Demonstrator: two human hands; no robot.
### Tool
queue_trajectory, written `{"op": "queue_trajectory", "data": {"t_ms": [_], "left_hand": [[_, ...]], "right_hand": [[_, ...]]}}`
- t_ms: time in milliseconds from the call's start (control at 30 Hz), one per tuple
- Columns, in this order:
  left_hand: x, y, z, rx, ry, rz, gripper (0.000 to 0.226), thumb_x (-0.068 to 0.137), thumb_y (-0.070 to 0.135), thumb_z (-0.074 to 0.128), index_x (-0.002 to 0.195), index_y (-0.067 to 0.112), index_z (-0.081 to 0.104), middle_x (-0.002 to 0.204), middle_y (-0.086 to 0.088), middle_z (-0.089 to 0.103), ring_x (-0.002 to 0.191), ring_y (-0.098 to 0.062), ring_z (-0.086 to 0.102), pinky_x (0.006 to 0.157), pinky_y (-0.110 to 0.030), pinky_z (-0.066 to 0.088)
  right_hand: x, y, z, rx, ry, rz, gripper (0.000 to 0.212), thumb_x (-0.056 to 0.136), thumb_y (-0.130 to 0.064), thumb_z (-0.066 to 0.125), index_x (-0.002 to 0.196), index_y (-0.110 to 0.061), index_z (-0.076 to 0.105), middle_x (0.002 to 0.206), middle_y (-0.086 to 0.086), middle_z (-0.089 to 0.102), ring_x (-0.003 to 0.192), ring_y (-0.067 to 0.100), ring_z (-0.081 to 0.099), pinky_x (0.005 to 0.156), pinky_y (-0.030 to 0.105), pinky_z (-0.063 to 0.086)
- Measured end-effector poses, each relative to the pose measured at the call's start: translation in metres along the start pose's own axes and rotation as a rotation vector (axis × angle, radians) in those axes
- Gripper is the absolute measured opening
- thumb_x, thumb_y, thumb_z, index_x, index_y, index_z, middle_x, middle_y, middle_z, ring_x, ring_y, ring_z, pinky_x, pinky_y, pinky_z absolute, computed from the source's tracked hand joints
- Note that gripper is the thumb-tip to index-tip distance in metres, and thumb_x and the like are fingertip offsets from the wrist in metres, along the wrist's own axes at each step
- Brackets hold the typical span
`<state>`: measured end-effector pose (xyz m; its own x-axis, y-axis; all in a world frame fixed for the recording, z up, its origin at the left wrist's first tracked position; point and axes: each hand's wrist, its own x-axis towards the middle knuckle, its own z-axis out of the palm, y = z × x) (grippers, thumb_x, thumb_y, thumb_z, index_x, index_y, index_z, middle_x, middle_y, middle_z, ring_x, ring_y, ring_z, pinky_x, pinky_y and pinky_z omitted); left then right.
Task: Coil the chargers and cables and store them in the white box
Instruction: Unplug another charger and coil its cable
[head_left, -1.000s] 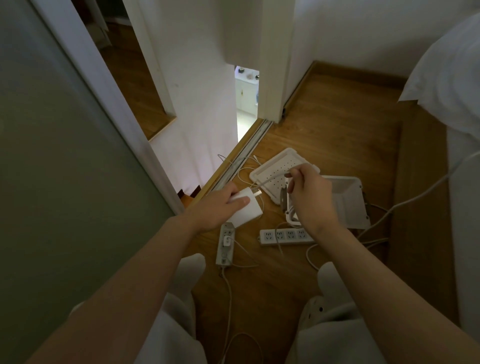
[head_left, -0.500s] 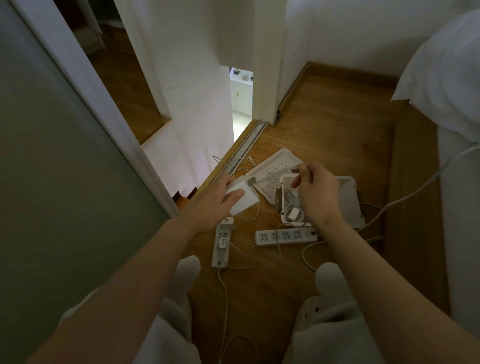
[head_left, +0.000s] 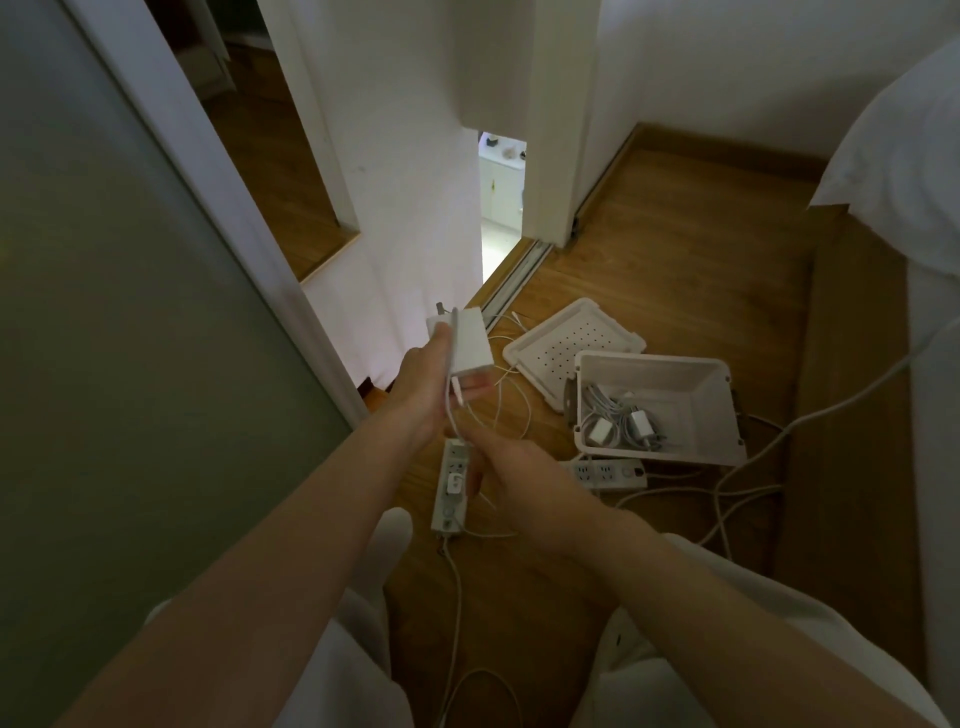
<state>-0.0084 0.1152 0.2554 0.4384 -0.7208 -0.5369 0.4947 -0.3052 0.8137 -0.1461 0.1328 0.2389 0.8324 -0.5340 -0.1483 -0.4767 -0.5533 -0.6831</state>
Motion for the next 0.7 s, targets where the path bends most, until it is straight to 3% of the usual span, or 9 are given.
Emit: {"op": "queue_trajectory", "data": {"t_ms": [100, 200, 233, 333, 467, 533, 600, 700], "left_hand": [[-0.006, 0.006, -0.001, -0.334, -0.152, -0.099, 0.035, 0.098, 0.035, 0.043, 0.120, 0.008, 0.041, 0.095, -0.018, 0.055, 0.076, -0.024, 0.061, 0.060, -0.039, 0.058], [-0.007, 0.007, -0.005, -0.354, -0.249, -0.111, 0.042, 0.096, 0.038, 0.046, 0.125, 0.008, 0.044, 0.094, -0.017, 0.055, 0.064, -0.019, 0.060, 0.051, -0.030, 0.058], [-0.007, 0.008, -0.007, -0.322, -0.275, -0.097, 0.043, 0.096, 0.038, 0.046, 0.127, 0.008, 0.045, 0.093, -0.016, 0.055, 0.062, -0.017, 0.059, 0.048, -0.027, 0.056], [-0.007, 0.009, -0.011, -0.143, -0.370, -0.027, 0.044, 0.097, 0.039, 0.041, 0.126, 0.006, 0.048, 0.079, -0.008, 0.058, 0.048, -0.009, 0.049, 0.035, -0.017, 0.042], [-0.008, 0.017, -0.026, 0.274, -0.534, 0.054, 0.043, 0.097, 0.040, 0.037, 0.118, 0.006, 0.052, 0.063, -0.002, 0.054, 0.036, -0.005, 0.035, 0.031, -0.015, 0.023], [-0.013, 0.018, -0.029, 0.578, -0.528, 0.111, 0.039, 0.098, 0.038, 0.038, 0.114, 0.005, 0.052, 0.069, -0.003, 0.051, 0.041, -0.004, 0.043, 0.033, -0.014, 0.030], [-0.014, 0.015, -0.029, 0.740, -0.438, 0.116, 0.025, 0.097, 0.030, 0.043, 0.108, 0.008, 0.051, 0.082, -0.001, 0.053, 0.062, -0.003, 0.055, 0.044, -0.011, 0.043], [-0.008, 0.008, -0.035, 0.994, -0.424, 0.157, 0.017, 0.094, 0.029, 0.051, 0.102, 0.014, 0.052, 0.091, 0.002, 0.053, 0.080, -0.008, 0.055, 0.060, -0.015, 0.049]], "right_hand": [[0.002, 0.008, 0.007, -0.014, -0.061, 0.022, 0.054, 0.090, 0.001, 0.045, 0.136, -0.025, 0.035, 0.080, -0.004, 0.054, 0.068, 0.008, 0.052, 0.065, 0.026, 0.049], [0.006, 0.017, -0.001, -0.109, -0.041, 0.025, 0.045, 0.089, -0.004, 0.051, 0.130, -0.021, 0.042, 0.070, -0.014, 0.041, 0.060, -0.001, 0.040, 0.055, 0.017, 0.036], [0.006, 0.020, -0.006, -0.136, -0.030, 0.036, 0.038, 0.091, -0.006, 0.050, 0.126, -0.021, 0.046, 0.072, -0.013, 0.043, 0.062, 0.002, 0.044, 0.056, 0.018, 0.039], [0.009, 0.039, -0.015, -0.233, 0.011, 0.119, 0.026, 0.095, -0.007, 0.042, 0.111, -0.024, 0.053, 0.087, -0.005, 0.058, 0.077, 0.015, 0.058, 0.070, 0.030, 0.051], [0.006, 0.058, -0.030, -0.341, 0.085, 0.208, 0.020, 0.097, -0.011, 0.039, 0.095, -0.023, 0.055, 0.096, -0.001, 0.063, 0.082, 0.016, 0.060, 0.072, 0.029, 0.048], [0.004, 0.058, -0.040, -0.335, 0.140, 0.231, 0.022, 0.100, -0.022, 0.036, 0.093, -0.019, 0.056, 0.092, 0.001, 0.062, 0.079, 0.016, 0.059, 0.073, 0.032, 0.050], [0.004, 0.056, -0.047, -0.329, 0.178, 0.241, 0.028, 0.100, -0.031, 0.035, 0.094, -0.018, 0.059, 0.089, -0.001, 0.060, 0.078, 0.015, 0.058, 0.073, 0.032, 0.050], [0.004, 0.051, -0.051, -0.298, 0.220, 0.239, 0.030, 0.099, -0.034, 0.036, 0.095, -0.017, 0.060, 0.088, -0.001, 0.061, 0.078, 0.013, 0.057, 0.073, 0.031, 0.050]]}}
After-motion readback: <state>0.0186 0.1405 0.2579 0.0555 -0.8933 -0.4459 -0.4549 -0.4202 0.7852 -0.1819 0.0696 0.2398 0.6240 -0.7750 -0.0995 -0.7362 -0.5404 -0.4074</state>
